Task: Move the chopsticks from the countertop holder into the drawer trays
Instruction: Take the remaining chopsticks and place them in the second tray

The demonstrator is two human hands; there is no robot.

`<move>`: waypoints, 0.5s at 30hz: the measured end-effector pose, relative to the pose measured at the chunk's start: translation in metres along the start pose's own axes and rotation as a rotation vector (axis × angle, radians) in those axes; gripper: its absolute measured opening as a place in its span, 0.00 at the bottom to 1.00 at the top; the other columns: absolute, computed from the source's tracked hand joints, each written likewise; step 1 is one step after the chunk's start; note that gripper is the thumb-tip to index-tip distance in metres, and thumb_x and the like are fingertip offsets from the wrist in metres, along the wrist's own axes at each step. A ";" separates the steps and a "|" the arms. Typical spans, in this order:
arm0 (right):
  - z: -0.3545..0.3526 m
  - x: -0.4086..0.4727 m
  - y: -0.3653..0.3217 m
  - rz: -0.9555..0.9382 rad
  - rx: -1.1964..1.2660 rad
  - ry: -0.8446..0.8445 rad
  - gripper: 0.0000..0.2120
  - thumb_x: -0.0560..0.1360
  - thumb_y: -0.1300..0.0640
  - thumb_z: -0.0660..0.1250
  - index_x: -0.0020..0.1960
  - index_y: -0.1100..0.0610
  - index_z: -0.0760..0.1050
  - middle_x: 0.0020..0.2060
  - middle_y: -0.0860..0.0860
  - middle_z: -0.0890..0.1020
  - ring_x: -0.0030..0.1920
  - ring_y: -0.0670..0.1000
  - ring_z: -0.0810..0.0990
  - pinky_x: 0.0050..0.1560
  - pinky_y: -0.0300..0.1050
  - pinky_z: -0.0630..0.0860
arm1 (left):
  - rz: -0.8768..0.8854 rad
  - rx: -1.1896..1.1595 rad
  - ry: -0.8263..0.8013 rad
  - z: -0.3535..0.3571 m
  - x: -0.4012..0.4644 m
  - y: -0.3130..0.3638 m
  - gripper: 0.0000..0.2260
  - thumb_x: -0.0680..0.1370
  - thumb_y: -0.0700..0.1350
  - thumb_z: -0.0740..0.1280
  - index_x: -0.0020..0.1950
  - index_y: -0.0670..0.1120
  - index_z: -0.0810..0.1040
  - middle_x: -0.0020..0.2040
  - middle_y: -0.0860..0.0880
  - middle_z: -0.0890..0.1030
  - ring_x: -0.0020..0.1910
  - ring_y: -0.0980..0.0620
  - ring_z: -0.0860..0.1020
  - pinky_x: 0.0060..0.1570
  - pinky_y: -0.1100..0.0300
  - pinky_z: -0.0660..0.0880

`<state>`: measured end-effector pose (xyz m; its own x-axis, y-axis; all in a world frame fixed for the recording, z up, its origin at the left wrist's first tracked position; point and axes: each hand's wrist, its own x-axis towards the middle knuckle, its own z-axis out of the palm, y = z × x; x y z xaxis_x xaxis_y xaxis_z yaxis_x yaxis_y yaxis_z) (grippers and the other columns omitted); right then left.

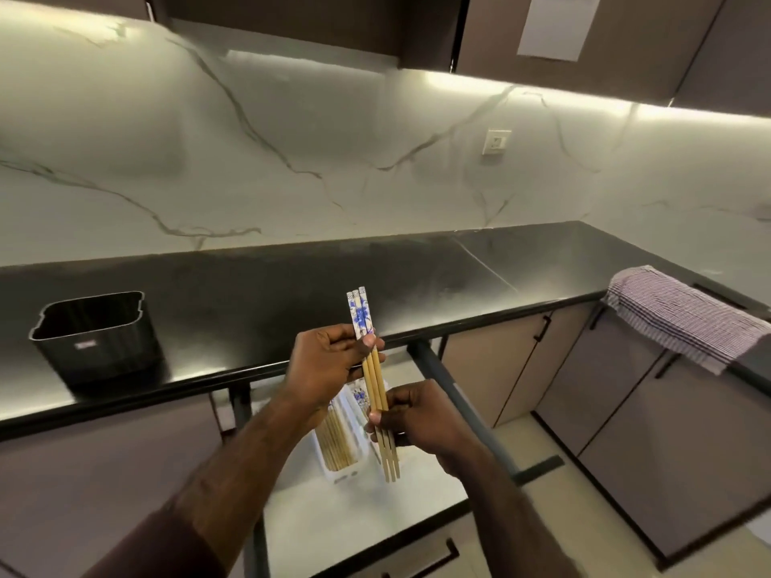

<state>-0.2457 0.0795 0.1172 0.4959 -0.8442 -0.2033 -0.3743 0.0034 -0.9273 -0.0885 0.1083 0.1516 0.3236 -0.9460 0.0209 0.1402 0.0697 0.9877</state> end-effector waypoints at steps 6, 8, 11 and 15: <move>-0.035 0.046 0.036 0.102 -0.032 -0.004 0.10 0.74 0.58 0.73 0.53 0.61 0.83 0.47 0.56 0.86 0.47 0.54 0.86 0.51 0.53 0.83 | -0.032 0.095 0.052 0.035 0.050 -0.049 0.10 0.76 0.42 0.67 0.57 0.42 0.80 0.44 0.49 0.86 0.41 0.51 0.86 0.39 0.62 0.81; -0.042 0.067 0.049 0.155 -0.054 -0.019 0.12 0.74 0.58 0.72 0.55 0.62 0.82 0.48 0.57 0.86 0.47 0.54 0.86 0.52 0.53 0.83 | -0.045 0.125 0.064 0.041 0.069 -0.069 0.09 0.77 0.42 0.67 0.57 0.43 0.79 0.44 0.49 0.86 0.41 0.52 0.86 0.38 0.64 0.80; -0.054 0.103 0.075 0.252 -0.070 -0.051 0.10 0.75 0.60 0.71 0.54 0.64 0.82 0.49 0.59 0.86 0.47 0.55 0.86 0.51 0.52 0.83 | -0.105 0.172 0.060 0.046 0.103 -0.107 0.07 0.78 0.42 0.66 0.54 0.45 0.79 0.44 0.49 0.85 0.40 0.54 0.85 0.36 0.65 0.80; -0.063 0.150 0.110 0.482 -0.103 -0.136 0.08 0.75 0.64 0.70 0.53 0.66 0.82 0.50 0.61 0.85 0.50 0.58 0.86 0.51 0.53 0.83 | -0.249 0.295 0.026 0.043 0.142 -0.162 0.04 0.78 0.42 0.67 0.46 0.44 0.81 0.41 0.47 0.85 0.39 0.55 0.85 0.34 0.66 0.79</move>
<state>-0.2621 -0.0807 0.0043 0.3422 -0.6824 -0.6459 -0.6577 0.3169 -0.6834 -0.1055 -0.0505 0.0015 0.3375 -0.9139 -0.2255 -0.0564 -0.2587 0.9643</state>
